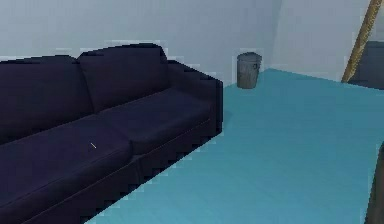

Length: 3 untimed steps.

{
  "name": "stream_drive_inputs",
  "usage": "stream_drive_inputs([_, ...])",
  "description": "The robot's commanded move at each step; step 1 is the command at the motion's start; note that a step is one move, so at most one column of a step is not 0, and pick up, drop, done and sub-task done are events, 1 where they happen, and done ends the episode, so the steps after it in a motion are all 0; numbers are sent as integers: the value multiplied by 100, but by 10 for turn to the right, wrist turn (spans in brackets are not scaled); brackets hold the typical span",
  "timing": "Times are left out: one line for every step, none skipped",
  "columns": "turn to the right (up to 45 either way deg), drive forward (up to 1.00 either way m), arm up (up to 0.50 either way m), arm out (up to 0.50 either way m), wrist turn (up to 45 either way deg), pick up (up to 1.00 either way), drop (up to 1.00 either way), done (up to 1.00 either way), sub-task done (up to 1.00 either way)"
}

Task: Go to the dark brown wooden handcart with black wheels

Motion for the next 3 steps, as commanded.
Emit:
stream_drive_inputs([0,15,0,0,0,0,0,0,0])
stream_drive_inputs([420,0,0,0,0,0,0,0,0])
stream_drive_inputs([0,100,0,0,0,0,0,0,0])
